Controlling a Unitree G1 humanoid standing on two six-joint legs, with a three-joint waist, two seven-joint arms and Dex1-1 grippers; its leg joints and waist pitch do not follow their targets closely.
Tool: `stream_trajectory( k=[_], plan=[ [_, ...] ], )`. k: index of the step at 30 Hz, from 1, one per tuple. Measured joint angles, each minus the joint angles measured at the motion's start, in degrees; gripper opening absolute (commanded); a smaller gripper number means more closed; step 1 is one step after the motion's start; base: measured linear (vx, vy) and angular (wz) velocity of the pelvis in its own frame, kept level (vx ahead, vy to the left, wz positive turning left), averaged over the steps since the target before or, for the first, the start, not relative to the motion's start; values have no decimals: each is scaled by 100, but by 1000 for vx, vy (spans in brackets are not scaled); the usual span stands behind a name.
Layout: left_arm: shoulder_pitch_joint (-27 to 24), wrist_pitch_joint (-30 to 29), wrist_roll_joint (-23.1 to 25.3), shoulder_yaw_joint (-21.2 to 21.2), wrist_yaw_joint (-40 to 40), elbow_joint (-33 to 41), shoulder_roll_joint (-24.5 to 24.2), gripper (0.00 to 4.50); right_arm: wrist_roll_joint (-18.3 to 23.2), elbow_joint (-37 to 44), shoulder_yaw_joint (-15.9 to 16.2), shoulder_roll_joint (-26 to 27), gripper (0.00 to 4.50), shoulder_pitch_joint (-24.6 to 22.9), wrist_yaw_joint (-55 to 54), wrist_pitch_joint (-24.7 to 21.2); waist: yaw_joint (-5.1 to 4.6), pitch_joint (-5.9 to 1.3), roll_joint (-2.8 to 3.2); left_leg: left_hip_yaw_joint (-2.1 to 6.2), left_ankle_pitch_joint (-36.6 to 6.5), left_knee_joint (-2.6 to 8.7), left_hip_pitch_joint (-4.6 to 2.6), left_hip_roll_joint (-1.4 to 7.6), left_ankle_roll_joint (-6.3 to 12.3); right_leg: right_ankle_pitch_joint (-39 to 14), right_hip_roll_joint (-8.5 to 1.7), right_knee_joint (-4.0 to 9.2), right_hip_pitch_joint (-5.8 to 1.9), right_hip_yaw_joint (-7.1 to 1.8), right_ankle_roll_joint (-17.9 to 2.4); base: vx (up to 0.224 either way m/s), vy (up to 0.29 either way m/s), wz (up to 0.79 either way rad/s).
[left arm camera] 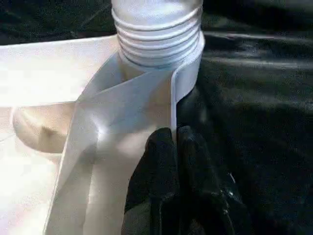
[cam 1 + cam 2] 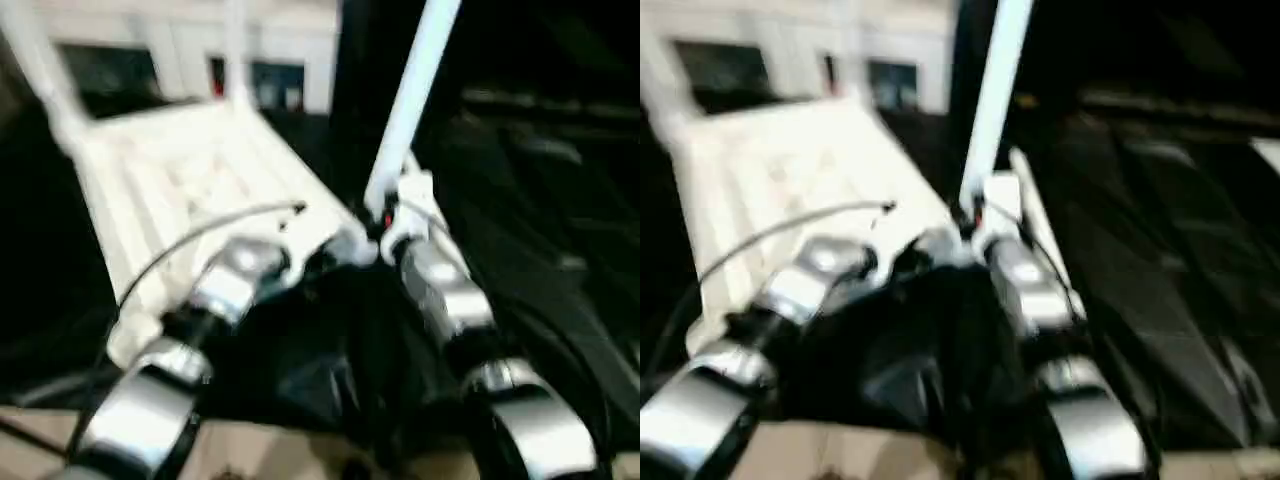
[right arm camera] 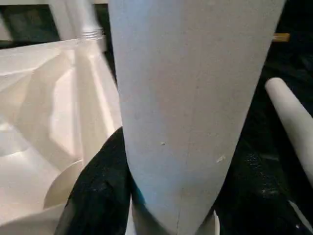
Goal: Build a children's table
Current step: Insert table leg to table base
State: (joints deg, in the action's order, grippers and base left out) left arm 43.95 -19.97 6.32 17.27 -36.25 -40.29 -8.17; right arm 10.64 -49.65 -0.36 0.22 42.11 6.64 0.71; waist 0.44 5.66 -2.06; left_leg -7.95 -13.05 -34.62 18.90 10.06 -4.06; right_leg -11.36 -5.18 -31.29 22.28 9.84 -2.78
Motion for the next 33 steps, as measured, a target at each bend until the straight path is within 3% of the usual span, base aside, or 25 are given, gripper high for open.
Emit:
stream_trajectory(
  k=[3,6,11,13,14,15,16,17,18,19,21,23,26,33],
  plan=[
    [0,-104,5,-5,106,-9,61,0,-65,-123,-34,92,186,75,-169,0,-42,7,1,-57,-2,16,-83,-1,2,29,-15,25,-32,-13,-3,0,0,0],
    [0,-150,5,-9,156,-7,61,0,-106,-220,-44,155,186,148,-278,0,-94,26,35,-11,-4,45,-84,35,1,28,-13,134,-94,111,1,0,0,0],
    [-12,-180,16,-39,160,-6,56,0,-156,-343,-45,188,186,232,-320,0,-148,43,58,-28,-6,97,-121,45,-1,24,-11,116,-115,105,6,0,0,0],
    [-11,-205,16,-74,179,23,55,0,-191,-391,-44,195,186,299,-320,0,-160,65,104,-24,-6,118,-96,87,-3,-16,-19,129,-149,193,48,0,0,0],
    [-9,-211,15,-81,184,28,49,0,-208,-404,-48,201,186,318,-322,0,-129,89,145,-23,-5,139,-86,96,-6,-153,-20,-47,-129,165,85,0,0,0],
    [-9,-224,23,-68,210,20,59,0,-225,-413,-93,193,186,303,-325,3,-51,78,42,-163,-3,162,-116,110,-8,-334,-15,-496,-68,-148,16,-3,-119,25],
    [-13,-225,30,-72,256,22,62,0,-232,-462,-114,199,186,328,-335,3,1,36,-156,-337,1,164,-179,87,-20,-334,-44,-643,-62,-433,118,-3,-119,25],
    [-14,-215,21,-87,257,47,60,0,-236,-469,-122,201,186,355,-315,3,72,21,-215,-329,-23,118,-181,66,-51,-283,-13,-670,11,-486,162,95,-172,18],
    [-15,-216,16,-96,257,57,60,0,-244,-470,-125,195,186,371,-296,3,158,-3,-202,-268,-88,46,-162,60,13,-283,-2,-666,48,-471,163,142,-104,-27],
    [-15,-224,10,-106,255,75,59,0,-275,-473,-124,191,186,399,-280,3,253,-59,-105,-63,-114,52,-99,-1,57,-283,13,-634,52,-395,163,142,-104,-27],
    [-15,-230,4,-115,253,83,62,0,-356,-498,-121,183,186,429,-270,3,269,-109,-72,72,55,177,-80,-1,-218,-223,103,-560,80,-393,105,54,-9,-19],
    [-28,-229,2,-124,252,94,54,0,-408,-552,-113,183,186,458,-266,3,244,-132,-124,29,111,188,-76,5,-223,-74,104,-530,79,-417,53,0,0,0],
    [-30,-229,1,-133,215,117,25,0,-475,-571,-85,182,186,491,-223,3,198,-141,-132,-22,112,250,-76,15,-223,-37,106,-440,72,-421,39,0,0,0],
    [-40,-233,-1,-135,156,123,-31,0,-617,-658,-32,161,186,539,-24,2,126,-160,-156,-36,111,277,-73,15,-220,-12,106,-361,59,-423,42,0,0,0]
  ],
)
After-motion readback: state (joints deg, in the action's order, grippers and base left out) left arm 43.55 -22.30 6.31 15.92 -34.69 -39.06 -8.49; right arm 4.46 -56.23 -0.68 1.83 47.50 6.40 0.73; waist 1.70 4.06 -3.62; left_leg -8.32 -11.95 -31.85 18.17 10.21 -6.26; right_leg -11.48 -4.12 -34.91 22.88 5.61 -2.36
